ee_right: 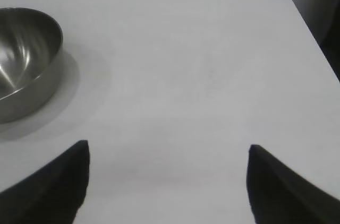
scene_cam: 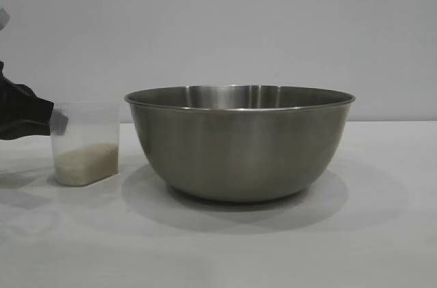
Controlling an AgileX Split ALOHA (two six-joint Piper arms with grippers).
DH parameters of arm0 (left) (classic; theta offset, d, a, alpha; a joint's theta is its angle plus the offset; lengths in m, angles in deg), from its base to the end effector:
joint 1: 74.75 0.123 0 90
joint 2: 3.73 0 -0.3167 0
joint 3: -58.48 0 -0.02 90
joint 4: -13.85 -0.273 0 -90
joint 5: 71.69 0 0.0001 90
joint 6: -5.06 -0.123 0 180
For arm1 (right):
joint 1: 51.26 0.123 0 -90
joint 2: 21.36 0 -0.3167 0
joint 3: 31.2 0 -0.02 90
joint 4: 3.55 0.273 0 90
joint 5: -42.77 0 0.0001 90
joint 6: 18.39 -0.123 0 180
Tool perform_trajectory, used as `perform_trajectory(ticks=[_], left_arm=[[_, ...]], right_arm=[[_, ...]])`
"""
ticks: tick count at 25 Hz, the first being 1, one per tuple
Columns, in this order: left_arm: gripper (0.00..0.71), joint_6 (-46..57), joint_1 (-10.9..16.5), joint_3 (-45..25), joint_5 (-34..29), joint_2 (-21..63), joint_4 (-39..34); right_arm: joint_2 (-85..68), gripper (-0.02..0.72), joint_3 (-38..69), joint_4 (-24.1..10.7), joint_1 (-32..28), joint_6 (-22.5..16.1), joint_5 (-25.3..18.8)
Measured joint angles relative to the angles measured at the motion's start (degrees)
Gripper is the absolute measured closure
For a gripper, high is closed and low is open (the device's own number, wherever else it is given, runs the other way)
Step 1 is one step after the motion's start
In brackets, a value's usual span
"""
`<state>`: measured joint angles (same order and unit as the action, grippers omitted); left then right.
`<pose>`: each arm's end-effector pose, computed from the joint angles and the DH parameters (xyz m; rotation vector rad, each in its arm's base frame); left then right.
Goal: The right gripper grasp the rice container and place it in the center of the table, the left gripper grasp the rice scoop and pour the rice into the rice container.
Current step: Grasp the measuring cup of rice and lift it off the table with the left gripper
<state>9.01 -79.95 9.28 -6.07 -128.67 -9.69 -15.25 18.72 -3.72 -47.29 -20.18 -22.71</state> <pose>0.3310 -0.0750 0.0730 0.4369 1.8668 -0.3460 0.0052 0.0000 0.2615 -0.0401 2.1209 0.0561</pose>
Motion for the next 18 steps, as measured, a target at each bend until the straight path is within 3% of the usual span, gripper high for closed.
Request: perform_trajectory(ticks=[8, 13, 18], left_arm=[[0.71, -5.62, 0.0, 1.82, -0.82, 4.78, 0.0], [0.71, -6.87, 0.0, 7.0, -0.86, 9.43, -0.76], [0.71, -9.52, 0.0, 15.71, -0.75, 10.85, -9.28]], right_arm=[[0.0, 0.156, 0.0, 0.0, 0.0, 0.0, 0.0], [0.0, 0.156, 0.0, 0.0, 0.0, 0.0, 0.0], [0.0, 0.156, 0.0, 0.0, 0.0, 0.0, 0.0]])
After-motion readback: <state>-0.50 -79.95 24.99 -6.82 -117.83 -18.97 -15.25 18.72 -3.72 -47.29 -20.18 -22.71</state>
